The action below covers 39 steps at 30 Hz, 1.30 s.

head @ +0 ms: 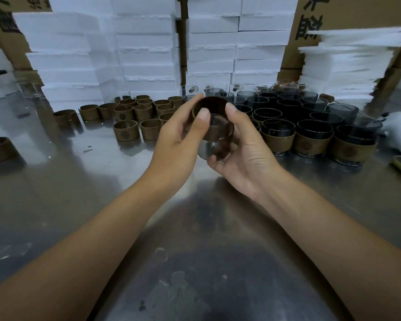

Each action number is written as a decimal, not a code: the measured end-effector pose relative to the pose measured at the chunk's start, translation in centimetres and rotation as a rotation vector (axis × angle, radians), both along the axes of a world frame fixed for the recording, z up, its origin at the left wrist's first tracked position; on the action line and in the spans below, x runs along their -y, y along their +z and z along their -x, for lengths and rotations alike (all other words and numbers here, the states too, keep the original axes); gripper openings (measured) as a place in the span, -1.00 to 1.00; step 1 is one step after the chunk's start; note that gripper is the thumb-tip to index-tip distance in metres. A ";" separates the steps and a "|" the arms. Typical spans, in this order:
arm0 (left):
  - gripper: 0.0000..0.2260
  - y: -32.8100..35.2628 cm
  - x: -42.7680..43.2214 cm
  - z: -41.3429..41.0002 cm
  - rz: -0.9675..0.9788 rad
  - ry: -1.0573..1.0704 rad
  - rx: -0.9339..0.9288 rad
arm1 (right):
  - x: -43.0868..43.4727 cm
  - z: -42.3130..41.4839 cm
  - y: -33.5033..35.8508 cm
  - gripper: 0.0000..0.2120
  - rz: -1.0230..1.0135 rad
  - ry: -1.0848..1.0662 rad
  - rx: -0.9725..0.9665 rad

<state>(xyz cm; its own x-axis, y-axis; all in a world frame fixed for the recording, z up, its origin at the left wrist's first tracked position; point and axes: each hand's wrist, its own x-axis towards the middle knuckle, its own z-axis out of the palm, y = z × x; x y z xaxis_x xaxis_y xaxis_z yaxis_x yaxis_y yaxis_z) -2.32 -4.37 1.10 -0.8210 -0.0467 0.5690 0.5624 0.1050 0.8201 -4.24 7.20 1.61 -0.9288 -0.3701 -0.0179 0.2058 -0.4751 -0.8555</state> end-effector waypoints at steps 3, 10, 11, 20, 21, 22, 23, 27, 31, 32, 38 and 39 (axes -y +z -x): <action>-0.79 -0.1 0.1 0.3 -0.045 -0.031 0.015 | 0.1 0.0 0.0 -0.53 0.018 -0.010 0.008; -0.76 -0.5 0.0 0.5 -0.162 -0.076 0.250 | 0.0 0.4 -0.1 -0.63 0.035 -0.058 0.016; -0.74 -0.5 -0.1 0.5 -0.157 -0.107 0.304 | -0.1 0.4 -0.1 -0.61 0.046 -0.055 0.011; -0.79 -0.1 -0.1 0.0 -0.215 -0.177 0.366 | -0.1 0.6 -0.1 -0.50 0.046 -0.063 -0.009; -0.78 -0.1 -0.1 0.0 -0.216 -0.176 0.366 | -0.1 0.7 -0.1 -0.50 0.046 -0.062 -0.010; -0.77 -0.2 -0.1 0.0 -0.217 -0.173 0.366 | -0.1 0.8 -0.2 -0.50 0.046 -0.062 -0.010; -0.76 -0.2 -0.2 0.1 -0.219 -0.167 0.366 | -0.1 0.8 -0.3 -0.49 0.044 -0.062 -0.009; -0.71 -0.2 -0.2 0.1 -0.234 -0.149 0.369 | -0.2 1.0 -0.5 -0.51 0.046 -0.062 -0.018; -0.70 -0.2 -0.1 0.1 -0.212 -0.125 0.362 | -0.4 1.0 -0.5 -0.55 0.050 -0.059 -0.033; -0.70 -0.2 0.0 0.1 -0.205 -0.115 0.359 | -0.4 1.0 -0.6 -0.56 0.051 -0.059 -0.037; -0.71 -0.1 0.1 0.0 -0.175 -0.080 0.347 | -0.7 1.1 -0.6 -0.55 0.037 -0.074 -0.048; -0.69 -0.1 0.1 0.0 -0.176 -0.076 0.346 | -0.7 1.1 -0.6 -0.57 0.031 -0.081 -0.047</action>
<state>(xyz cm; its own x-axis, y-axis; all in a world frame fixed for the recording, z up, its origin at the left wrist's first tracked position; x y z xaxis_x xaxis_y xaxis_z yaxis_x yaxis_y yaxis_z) -2.29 -4.44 1.02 -0.9678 -0.0503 0.2465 0.2500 -0.0850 0.9645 -5.39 7.91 0.96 -0.9552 -0.2937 0.0371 0.1254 -0.5149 -0.8481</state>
